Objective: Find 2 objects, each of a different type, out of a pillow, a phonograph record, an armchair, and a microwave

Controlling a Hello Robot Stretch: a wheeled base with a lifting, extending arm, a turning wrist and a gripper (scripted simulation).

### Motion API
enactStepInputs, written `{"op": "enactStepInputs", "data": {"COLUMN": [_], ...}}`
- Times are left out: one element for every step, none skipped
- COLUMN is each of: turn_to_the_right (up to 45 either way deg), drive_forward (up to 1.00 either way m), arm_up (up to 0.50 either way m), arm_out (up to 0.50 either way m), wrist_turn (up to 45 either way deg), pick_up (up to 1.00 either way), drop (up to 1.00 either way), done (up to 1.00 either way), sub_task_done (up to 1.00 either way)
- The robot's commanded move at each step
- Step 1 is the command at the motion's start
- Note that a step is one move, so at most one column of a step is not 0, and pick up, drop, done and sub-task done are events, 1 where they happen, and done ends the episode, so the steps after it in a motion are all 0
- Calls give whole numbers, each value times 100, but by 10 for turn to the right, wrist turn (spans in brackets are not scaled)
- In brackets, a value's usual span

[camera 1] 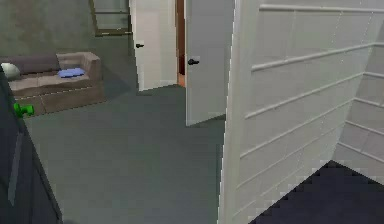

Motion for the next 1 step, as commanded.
{"op": "enactStepInputs", "data": {"turn_to_the_right": [-150], "drive_forward": [0], "arm_up": [0], "arm_out": [0], "wrist_turn": [0], "pick_up": [0], "drop": [0], "done": [0], "sub_task_done": [0]}}
